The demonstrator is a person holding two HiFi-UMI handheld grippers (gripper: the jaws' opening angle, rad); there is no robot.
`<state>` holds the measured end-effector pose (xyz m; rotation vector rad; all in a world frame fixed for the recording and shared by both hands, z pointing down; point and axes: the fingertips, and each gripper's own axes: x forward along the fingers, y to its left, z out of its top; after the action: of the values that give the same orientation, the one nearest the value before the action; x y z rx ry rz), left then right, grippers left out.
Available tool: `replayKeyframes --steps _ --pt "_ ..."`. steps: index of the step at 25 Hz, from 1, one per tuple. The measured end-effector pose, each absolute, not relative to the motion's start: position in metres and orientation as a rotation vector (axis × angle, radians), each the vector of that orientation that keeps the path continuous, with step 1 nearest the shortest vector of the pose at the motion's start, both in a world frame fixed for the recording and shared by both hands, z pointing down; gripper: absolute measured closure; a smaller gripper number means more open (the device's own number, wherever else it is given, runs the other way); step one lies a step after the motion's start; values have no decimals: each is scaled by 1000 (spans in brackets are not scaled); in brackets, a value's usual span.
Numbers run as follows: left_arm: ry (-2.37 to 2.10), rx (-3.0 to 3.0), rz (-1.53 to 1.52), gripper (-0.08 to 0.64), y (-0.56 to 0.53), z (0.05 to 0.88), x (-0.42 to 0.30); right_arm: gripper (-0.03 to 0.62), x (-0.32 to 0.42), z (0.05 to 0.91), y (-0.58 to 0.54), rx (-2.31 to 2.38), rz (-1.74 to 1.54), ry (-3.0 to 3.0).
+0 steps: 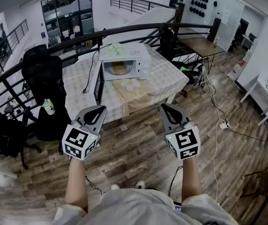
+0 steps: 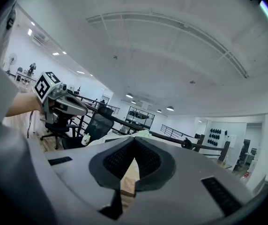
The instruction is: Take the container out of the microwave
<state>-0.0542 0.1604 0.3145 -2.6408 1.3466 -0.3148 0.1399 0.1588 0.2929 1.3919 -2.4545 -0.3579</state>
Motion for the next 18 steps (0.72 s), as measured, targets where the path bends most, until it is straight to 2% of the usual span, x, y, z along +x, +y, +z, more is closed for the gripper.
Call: replayKeyframes --steps 11,18 --pt "1467 -2606 -366 548 130 336 -24 578 184 316 110 1323 -246 -2588" --pt "1501 -2593 -385 548 88 344 -26 580 182 325 62 1285 -216 -2616"
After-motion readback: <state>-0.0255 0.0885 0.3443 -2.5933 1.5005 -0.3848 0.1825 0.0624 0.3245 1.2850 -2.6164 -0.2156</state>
